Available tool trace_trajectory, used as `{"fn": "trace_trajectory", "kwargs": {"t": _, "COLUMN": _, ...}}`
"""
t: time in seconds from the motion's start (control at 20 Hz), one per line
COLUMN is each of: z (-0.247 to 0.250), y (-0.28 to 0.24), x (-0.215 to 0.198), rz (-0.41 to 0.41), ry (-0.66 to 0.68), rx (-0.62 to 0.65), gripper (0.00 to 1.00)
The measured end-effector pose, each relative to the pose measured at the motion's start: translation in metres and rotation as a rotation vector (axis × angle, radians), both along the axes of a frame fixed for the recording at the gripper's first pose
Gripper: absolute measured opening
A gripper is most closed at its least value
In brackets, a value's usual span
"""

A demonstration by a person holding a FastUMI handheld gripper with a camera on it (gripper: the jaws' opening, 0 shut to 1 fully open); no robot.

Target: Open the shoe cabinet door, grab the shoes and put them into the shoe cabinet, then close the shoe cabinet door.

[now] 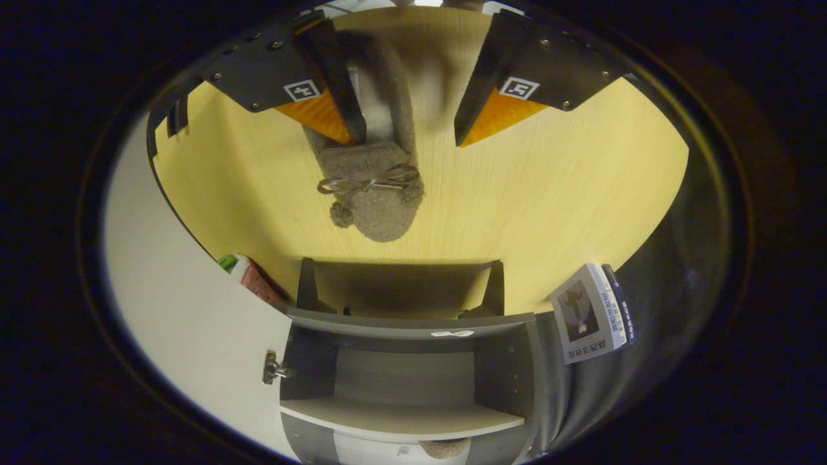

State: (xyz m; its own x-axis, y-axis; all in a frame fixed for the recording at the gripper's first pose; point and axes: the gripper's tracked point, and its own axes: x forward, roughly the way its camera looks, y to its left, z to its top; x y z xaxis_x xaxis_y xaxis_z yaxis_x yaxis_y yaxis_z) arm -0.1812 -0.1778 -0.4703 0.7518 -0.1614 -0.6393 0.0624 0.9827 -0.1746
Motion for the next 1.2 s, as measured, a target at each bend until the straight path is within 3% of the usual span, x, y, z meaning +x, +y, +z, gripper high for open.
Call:
{"fn": "trace_trajectory", "kwargs": {"t": 0.25, "z": -0.009, "y": 0.002, "x": 0.026, "rz": 0.01, "ry": -0.041, "rx": 0.003, "gripper": 0.82}}
{"fn": "trace_trajectory", "kwargs": {"t": 0.5, "z": -0.008, "y": -0.01, "x": 0.036, "rz": -0.053, "ry": -0.106, "rx": 0.052, "gripper": 0.33}}
{"fn": "trace_trajectory", "kwargs": {"t": 0.65, "z": -0.007, "y": -0.006, "x": 0.038, "rz": -0.004, "ry": -0.097, "rx": 0.023, "gripper": 0.04}}
{"fn": "trace_trajectory", "kwargs": {"t": 0.9, "z": 0.015, "y": -0.002, "x": 0.041, "rz": 0.027, "ry": -0.156, "rx": 0.039, "gripper": 0.04}}
{"fn": "trace_trajectory", "kwargs": {"t": 1.2, "z": 0.105, "y": 0.006, "x": 0.061, "rz": 0.068, "ry": -0.314, "rx": 0.017, "gripper": 0.03}}
